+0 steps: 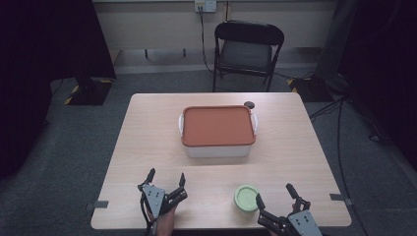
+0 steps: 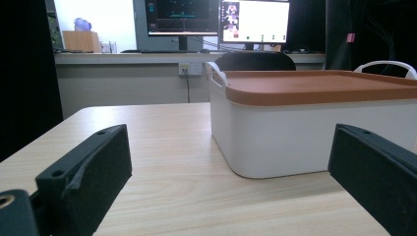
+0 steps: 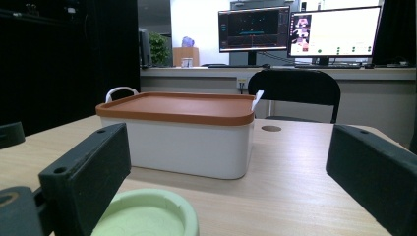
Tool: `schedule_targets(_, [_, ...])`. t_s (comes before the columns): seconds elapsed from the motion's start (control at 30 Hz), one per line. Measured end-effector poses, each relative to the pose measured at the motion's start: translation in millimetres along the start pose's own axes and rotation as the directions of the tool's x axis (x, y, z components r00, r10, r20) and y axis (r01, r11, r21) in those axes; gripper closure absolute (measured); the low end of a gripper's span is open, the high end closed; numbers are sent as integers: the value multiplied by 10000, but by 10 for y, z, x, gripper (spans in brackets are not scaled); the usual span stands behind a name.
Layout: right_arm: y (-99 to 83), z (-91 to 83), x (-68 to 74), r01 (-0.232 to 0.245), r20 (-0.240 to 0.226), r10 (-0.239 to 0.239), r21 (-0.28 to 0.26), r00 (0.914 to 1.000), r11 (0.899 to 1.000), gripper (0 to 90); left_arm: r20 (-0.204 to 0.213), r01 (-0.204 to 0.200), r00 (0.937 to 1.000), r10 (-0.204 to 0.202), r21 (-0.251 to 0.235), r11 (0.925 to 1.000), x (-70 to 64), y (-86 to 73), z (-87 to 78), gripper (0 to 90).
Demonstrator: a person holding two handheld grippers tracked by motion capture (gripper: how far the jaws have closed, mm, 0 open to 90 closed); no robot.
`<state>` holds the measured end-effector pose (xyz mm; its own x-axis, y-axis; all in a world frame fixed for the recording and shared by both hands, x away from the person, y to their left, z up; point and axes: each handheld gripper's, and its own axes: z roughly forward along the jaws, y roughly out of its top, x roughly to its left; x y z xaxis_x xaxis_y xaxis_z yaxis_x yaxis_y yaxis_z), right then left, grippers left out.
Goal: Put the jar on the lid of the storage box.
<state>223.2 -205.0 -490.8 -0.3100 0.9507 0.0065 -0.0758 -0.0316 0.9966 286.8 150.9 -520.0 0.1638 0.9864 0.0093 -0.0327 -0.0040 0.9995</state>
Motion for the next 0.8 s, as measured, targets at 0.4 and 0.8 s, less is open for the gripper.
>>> schedule_targets(0.4, [-30,4,94,-83,-250,82,-39,9997,10000,22,2,3,10000,-3,4,10000,0,0,0,23])
schedule_targets(0.8, [-98,42,173,-86,-524,101,283,9986,9996,23,0,6,10000,-6,4,10000,0,0,1,22])
